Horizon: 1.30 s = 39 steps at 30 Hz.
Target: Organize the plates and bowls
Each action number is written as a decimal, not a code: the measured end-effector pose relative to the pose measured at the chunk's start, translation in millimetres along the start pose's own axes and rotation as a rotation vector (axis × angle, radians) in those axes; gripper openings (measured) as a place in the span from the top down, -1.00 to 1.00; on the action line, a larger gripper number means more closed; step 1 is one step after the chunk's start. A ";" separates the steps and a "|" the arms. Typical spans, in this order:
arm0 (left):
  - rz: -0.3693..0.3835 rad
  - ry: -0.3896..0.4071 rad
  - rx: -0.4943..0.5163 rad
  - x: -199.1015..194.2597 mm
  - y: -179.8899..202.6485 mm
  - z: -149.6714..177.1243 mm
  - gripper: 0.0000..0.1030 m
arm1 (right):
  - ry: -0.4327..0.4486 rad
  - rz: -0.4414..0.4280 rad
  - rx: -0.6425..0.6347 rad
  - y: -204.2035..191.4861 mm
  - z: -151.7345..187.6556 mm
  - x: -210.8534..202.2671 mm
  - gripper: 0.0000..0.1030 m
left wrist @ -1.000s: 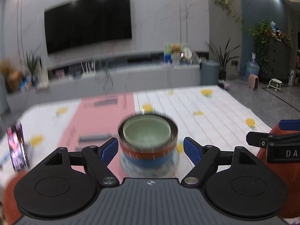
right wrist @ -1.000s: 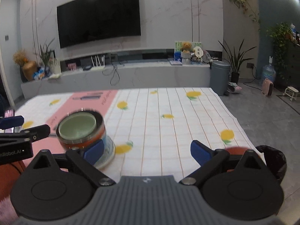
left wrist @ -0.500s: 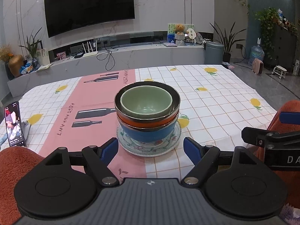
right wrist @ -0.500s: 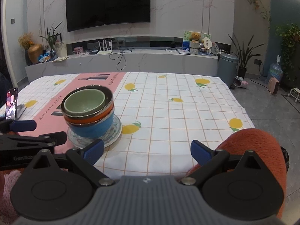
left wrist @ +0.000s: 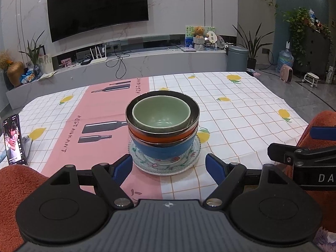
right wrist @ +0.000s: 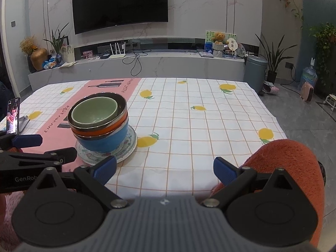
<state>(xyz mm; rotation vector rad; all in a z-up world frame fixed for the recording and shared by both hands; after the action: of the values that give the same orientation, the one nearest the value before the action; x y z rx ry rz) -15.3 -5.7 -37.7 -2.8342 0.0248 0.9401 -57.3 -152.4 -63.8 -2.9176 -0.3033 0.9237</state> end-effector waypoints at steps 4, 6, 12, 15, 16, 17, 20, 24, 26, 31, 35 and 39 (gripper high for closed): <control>0.001 0.000 -0.001 -0.1 0.1 0.0 -0.80 | 0.001 -0.002 -0.002 -0.2 0.2 -0.1 -0.88; 0.001 0.001 0.000 -0.2 0.0 -0.6 -0.80 | -0.005 -0.003 0.000 -0.3 1.1 1.2 -0.88; -0.001 0.006 0.002 -0.3 -0.7 -1.2 -0.80 | -0.007 -0.005 0.004 0.1 1.9 1.7 -0.88; 0.000 0.007 0.003 -1.0 -0.8 -1.3 -0.80 | -0.006 -0.004 0.003 -0.5 2.4 1.7 -0.88; 0.000 0.008 0.002 -1.6 -0.5 -1.5 -0.80 | -0.006 -0.004 0.003 -0.7 2.6 1.7 -0.88; 0.000 0.009 0.002 -2.0 -0.6 -1.6 -0.80 | -0.006 -0.003 0.002 -0.7 2.6 1.6 -0.88; 0.001 0.013 0.002 -3.0 -0.4 -1.8 -0.80 | -0.006 -0.004 0.002 -0.9 2.6 1.6 -0.88; -0.001 0.013 0.003 -3.3 -0.7 -2.0 -0.80 | -0.006 -0.005 0.001 -0.8 2.7 1.9 -0.88; 0.001 0.013 -0.001 -3.1 -0.8 -2.1 -0.80 | -0.006 -0.006 0.003 -0.9 2.7 2.0 -0.88; 0.001 0.013 -0.001 -3.5 -0.9 -1.9 -0.80 | -0.006 -0.012 0.004 -1.6 3.6 2.4 -0.88; 0.000 0.014 -0.002 -3.9 -1.1 -2.1 -0.79 | -0.005 -0.015 0.001 -2.4 4.3 2.1 -0.88; 0.001 0.017 0.001 -3.8 -1.1 -1.4 -0.79 | -0.004 -0.015 0.001 -2.0 4.0 2.0 -0.88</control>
<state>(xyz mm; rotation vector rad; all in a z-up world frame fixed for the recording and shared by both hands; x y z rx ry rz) -17.4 -5.0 -34.2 -2.8417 0.0292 0.9156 -58.4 -150.0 -68.0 -2.9084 -0.3246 0.9279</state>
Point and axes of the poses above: each gripper's, at about its wrist camera, not at the fingertips, and x roughly the way its jaws point, y to its right, z to its underside, the point moved 5 cm from there along x, roughly the way its jaws point, and after that the axes turned 8 degrees about -z, right-handed, at the moved point
